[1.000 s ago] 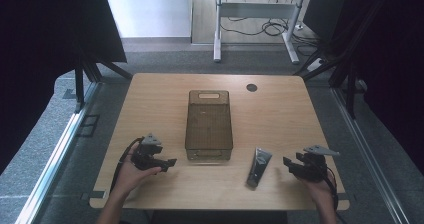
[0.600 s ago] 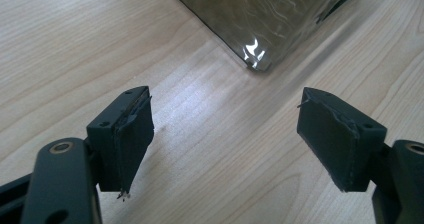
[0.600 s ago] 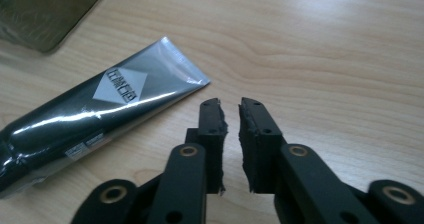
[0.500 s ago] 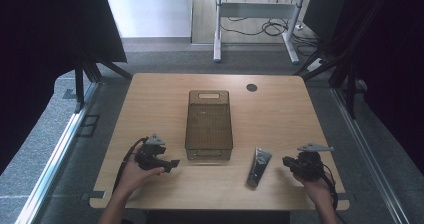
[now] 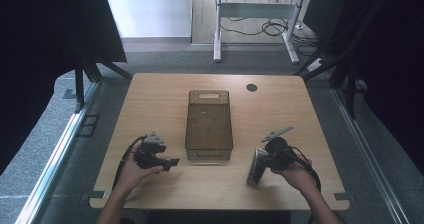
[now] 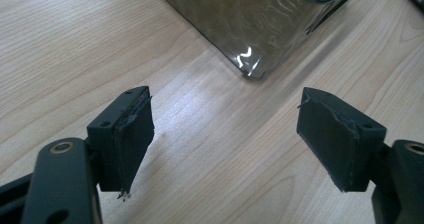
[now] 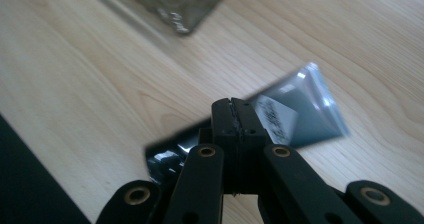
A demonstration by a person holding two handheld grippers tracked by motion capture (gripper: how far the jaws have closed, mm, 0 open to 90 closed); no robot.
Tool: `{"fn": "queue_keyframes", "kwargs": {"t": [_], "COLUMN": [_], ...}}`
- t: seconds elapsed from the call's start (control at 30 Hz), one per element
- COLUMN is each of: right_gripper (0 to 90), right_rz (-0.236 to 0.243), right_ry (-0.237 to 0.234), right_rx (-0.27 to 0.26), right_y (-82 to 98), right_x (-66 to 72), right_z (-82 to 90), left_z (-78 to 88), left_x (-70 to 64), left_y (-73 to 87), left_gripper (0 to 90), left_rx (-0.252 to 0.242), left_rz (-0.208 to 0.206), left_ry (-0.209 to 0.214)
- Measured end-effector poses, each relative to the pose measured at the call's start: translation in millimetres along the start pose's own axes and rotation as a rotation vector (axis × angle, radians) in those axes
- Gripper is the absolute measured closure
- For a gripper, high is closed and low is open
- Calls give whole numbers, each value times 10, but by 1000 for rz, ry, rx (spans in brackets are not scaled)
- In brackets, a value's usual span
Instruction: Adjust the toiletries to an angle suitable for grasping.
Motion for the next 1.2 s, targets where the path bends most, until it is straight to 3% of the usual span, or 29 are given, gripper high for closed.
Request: {"fn": "queue_keyframes", "kwargs": {"t": [0.2,0.33,0.8,1.2], "right_gripper": [893,893,892,892], "right_rz": [40,53,70,69], "right_ry": [-46,-52,-60,-58], "right_rx": [63,89,108,107], "right_y": [-55,-34,42,117], "right_x": [151,185,260,299], "right_z": [-223,-337,-468,-465], "left_z": [-15,-16,-50,-60], "left_x": [12,1,-25,-44], "left_y": [8,6,17,19], "left_gripper": [231,231,230,231], "left_rx": [15,13,28,34], "left_rz": [-5,-6,-17,-20], "left_ry": [-4,-8,-7,-7]}}
Point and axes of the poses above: each handheld gripper's, and its own axes: z roughly backward along the jaws, y roughly out of its underside, x roughly to its left, the point moved 5 cm from there along -z, roughly forward along the jaws, and after that the axes turned 6 degrees about -y, right-handed, at the moved point
